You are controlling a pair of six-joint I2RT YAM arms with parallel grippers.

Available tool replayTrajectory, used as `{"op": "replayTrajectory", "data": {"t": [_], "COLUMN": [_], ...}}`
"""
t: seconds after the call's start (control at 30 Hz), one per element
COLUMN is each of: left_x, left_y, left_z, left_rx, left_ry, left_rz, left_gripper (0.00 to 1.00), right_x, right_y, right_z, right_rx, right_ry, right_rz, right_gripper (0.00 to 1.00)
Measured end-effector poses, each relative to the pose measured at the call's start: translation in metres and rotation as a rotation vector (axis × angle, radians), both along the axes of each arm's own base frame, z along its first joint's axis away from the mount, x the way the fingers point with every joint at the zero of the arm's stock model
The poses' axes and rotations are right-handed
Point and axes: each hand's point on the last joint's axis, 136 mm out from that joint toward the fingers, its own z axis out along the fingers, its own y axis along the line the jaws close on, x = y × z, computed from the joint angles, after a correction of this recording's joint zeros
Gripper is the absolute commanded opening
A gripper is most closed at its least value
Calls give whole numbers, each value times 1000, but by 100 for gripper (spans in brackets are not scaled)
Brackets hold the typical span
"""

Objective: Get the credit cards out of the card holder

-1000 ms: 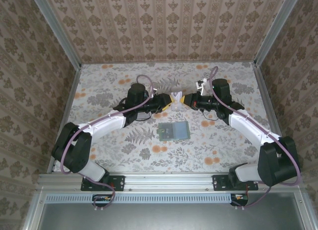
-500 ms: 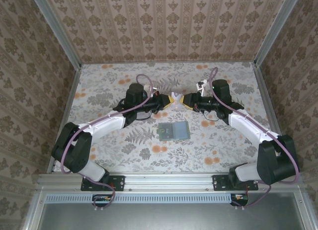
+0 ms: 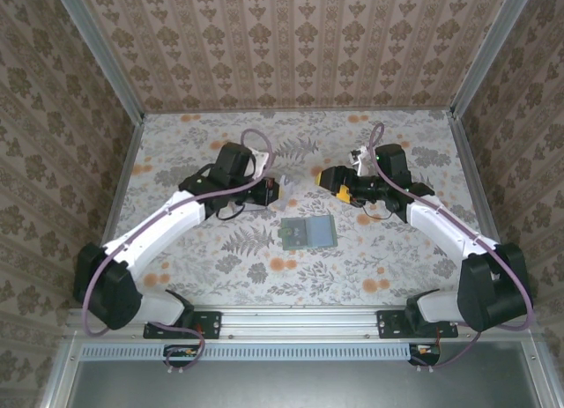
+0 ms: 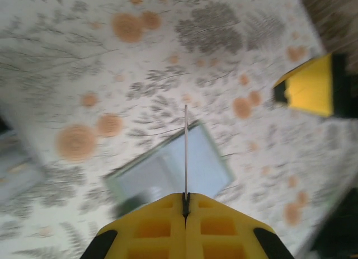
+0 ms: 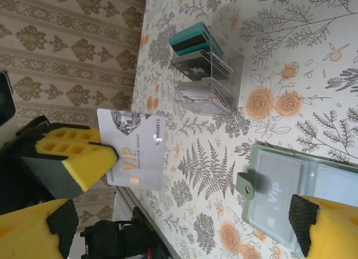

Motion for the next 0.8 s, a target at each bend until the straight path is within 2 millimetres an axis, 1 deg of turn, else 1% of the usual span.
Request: {"op": "replayTrajectory", "data": {"t": [0.1,0.2,0.37,0.47,0.6,0.8], "left_x": [-9,-17,-18,-10,8,30], "left_y": [20,35,58,72,88,100], "left_z": [-12,-21,-34,-42,-52,-74], "left_rx": [137,260,419,496,581,650], "left_ry": [-141,-271,-456,-520,-563,-563], "left_rz": [-94,-206,-377,-448,-538,-640], "left_gripper": [0,0,0,0,0,0], "right_x": [-1,-2,-5,-7,-7,-11], "right_y": [-1,-2,-3,-4,-6,-9], "right_z": [-1,-2,-7,-9,-7,0], "right_rx": [-7,-10,-15,-18,-24,-33], "right_ry": [-3,-2,8,12,3,-18], "right_rz": [-2,-6,-9,-11,-21,-33], "right_gripper": [100,100,100,100,100,100]}}
